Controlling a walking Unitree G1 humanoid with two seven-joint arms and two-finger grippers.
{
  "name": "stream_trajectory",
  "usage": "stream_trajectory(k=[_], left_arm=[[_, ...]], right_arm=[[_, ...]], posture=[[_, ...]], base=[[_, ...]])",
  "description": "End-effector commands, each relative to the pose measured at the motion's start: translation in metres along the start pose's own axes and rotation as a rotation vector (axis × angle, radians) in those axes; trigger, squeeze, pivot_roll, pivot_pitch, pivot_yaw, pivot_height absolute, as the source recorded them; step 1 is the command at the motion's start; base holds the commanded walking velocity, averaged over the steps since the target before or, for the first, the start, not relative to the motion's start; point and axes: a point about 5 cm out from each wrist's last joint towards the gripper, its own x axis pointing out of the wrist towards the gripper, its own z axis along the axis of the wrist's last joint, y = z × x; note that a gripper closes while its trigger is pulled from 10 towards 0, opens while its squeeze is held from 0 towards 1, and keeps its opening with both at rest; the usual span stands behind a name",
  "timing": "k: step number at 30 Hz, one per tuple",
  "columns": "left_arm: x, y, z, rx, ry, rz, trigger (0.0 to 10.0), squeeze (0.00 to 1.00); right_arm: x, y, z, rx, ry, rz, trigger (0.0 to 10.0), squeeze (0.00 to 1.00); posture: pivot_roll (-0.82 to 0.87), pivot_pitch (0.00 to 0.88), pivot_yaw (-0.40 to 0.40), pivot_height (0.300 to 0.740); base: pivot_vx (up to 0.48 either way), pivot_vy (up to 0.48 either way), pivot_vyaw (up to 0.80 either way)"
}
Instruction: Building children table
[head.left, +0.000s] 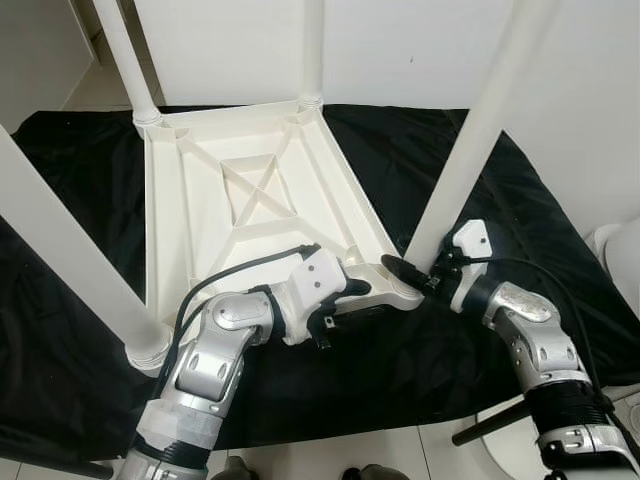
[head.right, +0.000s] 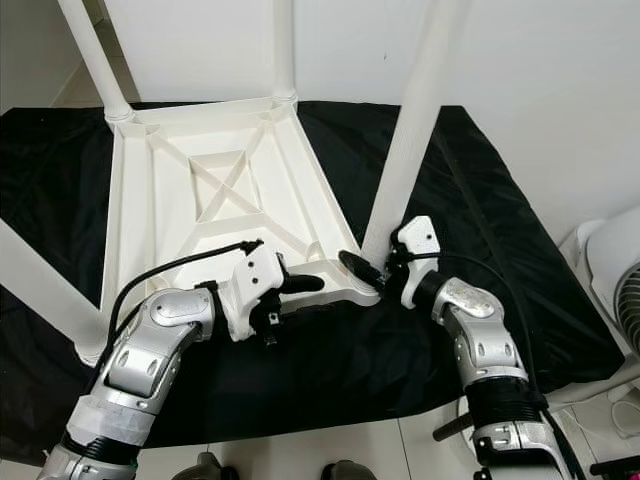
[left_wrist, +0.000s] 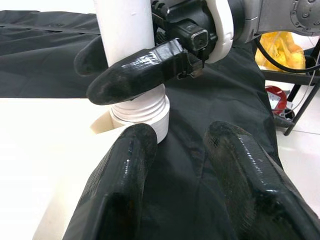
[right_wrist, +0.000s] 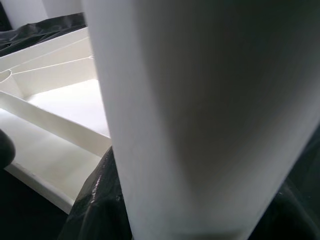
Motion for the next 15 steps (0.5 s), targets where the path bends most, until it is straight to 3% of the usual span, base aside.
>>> stream_trajectory(k=[1, 2, 3, 9, 10, 12, 14, 15], left_arm=[[0.0, 0.006, 0.0, -0.005, -0.003, 0.138, 10.0, 0.0], [0.001, 0.006, 0.0, -0.007, -0.004, 0.137, 10.0, 0.0], [0.001, 0.007, 0.0, -0.007, -0.004, 0.137, 10.0, 0.0], [0.001, 0.008, 0.0, -0.006, -0.005, 0.137, 10.0, 0.0], [0.001, 0.008, 0.001, -0.006, -0.007, 0.137, 10.0, 0.0], [0.001, 0.008, 0.001, -0.006, -0.007, 0.137, 10.0, 0.0], [0.001, 0.007, 0.0, -0.008, -0.007, 0.136, 10.0, 0.0], [0.001, 0.007, 0.0, -0.008, -0.007, 0.136, 10.0, 0.0]], right_arm=[[-0.001, 0.001, -0.006, 0.02, 0.015, 0.004, 0.0, 0.0], [-0.002, 0.0, -0.007, 0.017, 0.018, -0.009, 0.0, 0.0], [-0.003, 0.0, -0.007, 0.02, 0.012, -0.03, 10.0, 0.0], [-0.001, -0.001, -0.004, 0.037, -0.02, -0.112, 10.0, 0.0], [0.002, -0.003, -0.002, 0.053, -0.019, -0.229, 10.0, 0.0], [0.003, -0.003, -0.001, 0.057, -0.016, -0.254, 10.0, 0.0], [0.007, 0.004, 0.006, 0.142, -0.09, -0.308, 10.0, 0.0], [0.007, 0.004, 0.006, 0.142, -0.09, -0.308, 10.0, 0.0]], posture=[[-0.1, 0.046, -0.009, 0.74], [-0.1, 0.047, -0.008, 0.74], [-0.1, 0.051, -0.007, 0.74], [-0.11, 0.054, -0.009, 0.74], [-0.11, 0.056, -0.009, 0.74], [-0.11, 0.056, -0.009, 0.74], [-0.11, 0.059, -0.009, 0.74], [-0.11, 0.059, -0.009, 0.74]], base=[[0.0, 0.0, 0.0], [0.0, 0.0, 0.0], [0.0, 0.0, 0.0], [0.0, 0.0, 0.0], [0.0, 0.0, 0.0], [0.0, 0.0, 0.0], [0.0, 0.0, 0.0], [0.0, 0.0, 0.0]])
